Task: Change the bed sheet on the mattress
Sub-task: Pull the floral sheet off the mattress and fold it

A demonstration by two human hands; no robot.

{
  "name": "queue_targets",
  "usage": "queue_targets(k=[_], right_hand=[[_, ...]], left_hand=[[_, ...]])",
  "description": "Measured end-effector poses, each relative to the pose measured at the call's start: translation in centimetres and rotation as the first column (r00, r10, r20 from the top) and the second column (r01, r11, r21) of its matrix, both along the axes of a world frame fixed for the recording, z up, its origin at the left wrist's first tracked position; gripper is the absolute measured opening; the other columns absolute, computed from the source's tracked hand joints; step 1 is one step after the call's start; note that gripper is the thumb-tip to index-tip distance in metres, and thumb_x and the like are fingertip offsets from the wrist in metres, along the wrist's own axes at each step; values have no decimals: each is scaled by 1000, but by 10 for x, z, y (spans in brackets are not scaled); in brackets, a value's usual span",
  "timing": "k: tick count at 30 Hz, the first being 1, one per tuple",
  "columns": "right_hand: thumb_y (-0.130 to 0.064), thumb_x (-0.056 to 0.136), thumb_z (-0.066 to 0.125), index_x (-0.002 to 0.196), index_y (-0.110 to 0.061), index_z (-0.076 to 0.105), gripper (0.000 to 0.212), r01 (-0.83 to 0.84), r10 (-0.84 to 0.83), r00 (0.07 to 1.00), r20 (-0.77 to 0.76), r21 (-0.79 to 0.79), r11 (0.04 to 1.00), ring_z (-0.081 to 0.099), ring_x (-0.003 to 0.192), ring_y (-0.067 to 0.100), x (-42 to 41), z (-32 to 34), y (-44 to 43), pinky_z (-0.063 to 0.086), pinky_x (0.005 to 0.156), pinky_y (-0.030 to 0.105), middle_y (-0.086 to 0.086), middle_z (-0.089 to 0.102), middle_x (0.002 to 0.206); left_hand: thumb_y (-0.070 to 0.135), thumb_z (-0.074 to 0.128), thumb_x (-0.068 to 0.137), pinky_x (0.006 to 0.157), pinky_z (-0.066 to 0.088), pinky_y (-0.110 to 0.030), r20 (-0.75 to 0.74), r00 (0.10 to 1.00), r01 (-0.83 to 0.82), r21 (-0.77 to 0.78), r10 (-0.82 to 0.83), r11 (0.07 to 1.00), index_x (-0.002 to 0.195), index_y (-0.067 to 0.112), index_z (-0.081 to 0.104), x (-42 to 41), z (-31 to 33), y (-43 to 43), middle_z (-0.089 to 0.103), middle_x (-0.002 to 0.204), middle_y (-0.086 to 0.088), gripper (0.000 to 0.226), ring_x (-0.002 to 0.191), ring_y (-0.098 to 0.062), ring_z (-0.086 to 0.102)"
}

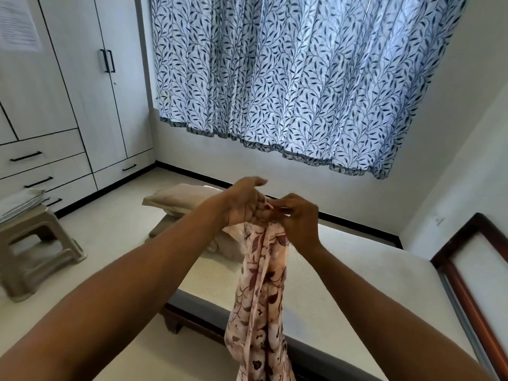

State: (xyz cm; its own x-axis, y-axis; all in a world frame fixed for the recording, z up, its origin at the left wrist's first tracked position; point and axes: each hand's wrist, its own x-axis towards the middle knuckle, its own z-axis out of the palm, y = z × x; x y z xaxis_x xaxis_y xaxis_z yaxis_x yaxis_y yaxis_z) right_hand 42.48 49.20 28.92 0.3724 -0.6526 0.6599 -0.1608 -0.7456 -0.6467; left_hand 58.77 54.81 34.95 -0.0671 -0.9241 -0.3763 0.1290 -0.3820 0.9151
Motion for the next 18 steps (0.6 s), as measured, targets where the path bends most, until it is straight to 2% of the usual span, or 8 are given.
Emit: queue_targets(k=[2, 4, 7, 10, 12, 14, 16, 18], right_hand=[[-1, 74, 83, 88, -14, 83, 19, 0, -2, 999, 47, 55, 998, 74, 73, 11, -4, 20, -8, 61, 68, 35, -3, 77, 81], [-4, 79, 82, 87, -14, 82, 13, -3, 5, 1000, -21, 86, 996, 75, 75, 12, -8, 43, -17, 62, 72, 32, -4, 78, 83], [-4, 85, 76, 89, -17, 78, 13, 100, -76, 981, -176, 136, 986, 74, 81, 11, -14, 67, -35, 63, 73, 31, -5, 77, 88], [-1, 91, 70, 94, -13, 74, 13, 17, 85, 970, -226, 418, 908, 72, 87, 22, -15, 75, -34, 61, 67, 31, 5, 74, 92], [-4, 94, 67, 103, -2, 71, 10, -157, 280, 950, -138, 565, 810, 69, 85, 21, -16, 79, -25, 60, 71, 29, 12, 71, 93], [-7, 95, 64, 103, -3, 68, 9, -318, 408, 913, -1, 625, 713, 68, 84, 19, -16, 88, -18, 59, 75, 30, 11, 69, 90], [-8, 95, 62, 102, -7, 68, 9, -407, 432, 893, 124, 634, 658, 68, 86, 19, -17, 104, -18, 59, 78, 32, 7, 70, 90], [-14, 89, 65, 103, -8, 67, 16, -452, 411, 885, 217, 609, 652, 67, 85, 17, -20, 126, -24, 58, 78, 31, 4, 71, 88]], left_hand=[[61, 28, 100, 107, 43, -49, 31, 997, 70, -49, -68, 996, 125, -8, 57, 2, 10, -2, 67, 111, -25, 78, 102, -38, 64], [65, 26, 100, 100, 49, -44, 132, 984, 133, -99, -119, 986, 126, -10, 61, 5, 23, 0, 69, 120, -23, 86, 112, -39, 65], [46, 45, 103, 85, 56, -42, 338, 940, 36, -250, 53, 967, 111, -5, 70, 5, 36, 1, 76, 101, -20, 57, 99, -40, 72], [19, 64, 94, 84, 61, -45, 405, 857, -97, -483, 320, 870, 101, 4, 74, 10, 23, -9, 78, 88, -11, 19, 87, -33, 75], [11, 67, 91, 89, 60, -41, 370, 898, -11, -524, 239, 852, 112, 9, 70, 11, 11, -10, 76, 99, -8, 21, 97, -30, 73], [16, 67, 90, 86, 56, -39, 236, 971, 89, -532, 46, 842, 124, 5, 63, 9, 4, -6, 71, 106, -11, 36, 99, -29, 68], [21, 66, 91, 88, 52, -44, 116, 990, 133, -559, -82, 818, 130, 4, 59, 10, 4, -4, 68, 111, -14, 43, 101, -31, 65], [23, 68, 92, 88, 51, -46, 113, 986, 167, -571, -125, 803, 130, 5, 59, 11, 12, -3, 67, 115, -18, 43, 104, -34, 64]])
